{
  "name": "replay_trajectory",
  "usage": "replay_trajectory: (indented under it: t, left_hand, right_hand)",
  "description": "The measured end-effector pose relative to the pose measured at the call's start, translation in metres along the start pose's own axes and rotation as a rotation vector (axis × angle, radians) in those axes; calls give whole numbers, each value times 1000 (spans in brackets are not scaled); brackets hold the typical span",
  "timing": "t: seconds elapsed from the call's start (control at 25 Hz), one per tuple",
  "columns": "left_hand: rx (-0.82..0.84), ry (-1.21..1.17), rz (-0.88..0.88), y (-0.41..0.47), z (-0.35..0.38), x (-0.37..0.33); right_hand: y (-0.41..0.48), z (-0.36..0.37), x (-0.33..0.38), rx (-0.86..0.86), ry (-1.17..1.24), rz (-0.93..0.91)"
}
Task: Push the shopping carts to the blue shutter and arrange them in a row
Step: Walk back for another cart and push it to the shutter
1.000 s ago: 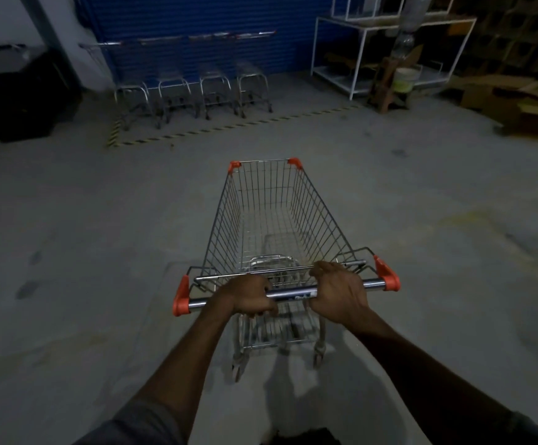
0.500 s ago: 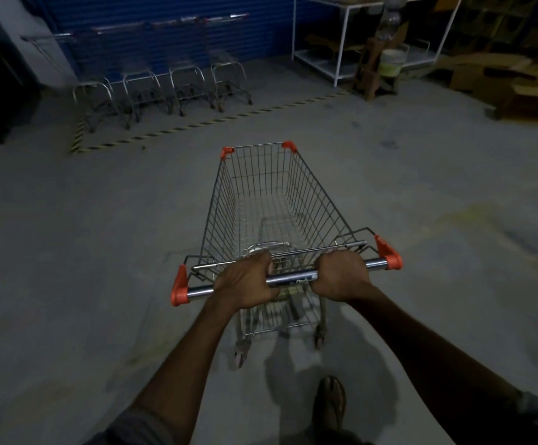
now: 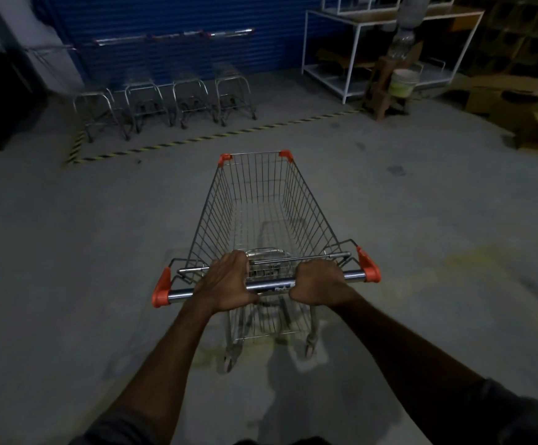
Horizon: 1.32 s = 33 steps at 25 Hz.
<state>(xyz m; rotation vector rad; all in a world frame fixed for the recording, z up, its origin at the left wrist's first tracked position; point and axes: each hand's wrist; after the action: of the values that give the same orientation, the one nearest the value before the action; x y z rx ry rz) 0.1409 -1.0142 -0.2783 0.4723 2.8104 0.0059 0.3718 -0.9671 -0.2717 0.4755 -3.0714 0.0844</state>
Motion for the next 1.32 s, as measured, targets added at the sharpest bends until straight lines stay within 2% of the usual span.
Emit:
replay_trajectory:
  t: [0.16, 0.36, 0.4, 0.44, 0.52, 0.56, 0.64, 0.72, 0.8, 1.08, 1.16, 1.32]
  left_hand:
    - [36, 7, -9, 71, 0, 15]
    - [59, 65, 7, 160, 5, 53]
    - [25, 87, 23, 177, 5, 61]
    - [1, 91, 35, 194, 5, 68]
    - [5, 65, 35, 229, 3, 81]
    - [26, 50, 20, 247, 0, 86]
    - [63, 94, -5, 284, -5, 95]
    - [40, 197, 26, 319, -5, 105]
    - [25, 259, 54, 355, -6, 114]
    - [42, 279, 6, 490, -14, 158]
    - [27, 305, 13, 529, -12, 168]
    - [-69, 371, 45, 610, -12, 187]
  right_hand:
    - [72, -10, -29, 64, 11, -36]
    - [151, -8, -56, -25, -42, 16]
    - [168, -8, -60, -84, -43, 24]
    - [187, -6, -64, -245, -26, -14]
    - [220, 6, -76, -681, 67, -147]
    - [238, 11, -84, -826, 133, -190]
    - [281, 18, -100, -895, 166, -237]
    - [322, 24, -114, -839, 124, -191]
    - [361, 24, -126, -704, 110, -155]
    - [495, 12, -167, -469, 59, -90]
    - [534, 14, -184, -469, 71, -90]
    - [613, 10, -216, -576, 150, -136]
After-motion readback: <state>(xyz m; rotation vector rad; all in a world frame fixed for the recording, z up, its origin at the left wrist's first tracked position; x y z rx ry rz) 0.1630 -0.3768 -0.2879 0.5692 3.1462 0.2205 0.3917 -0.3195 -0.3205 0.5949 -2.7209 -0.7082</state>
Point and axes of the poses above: each hand's wrist, its own y-axis towards the middle knuckle, its own z-axis out of the palm, x = y × z, and after that the axes turned 11 degrees about z, right-handed
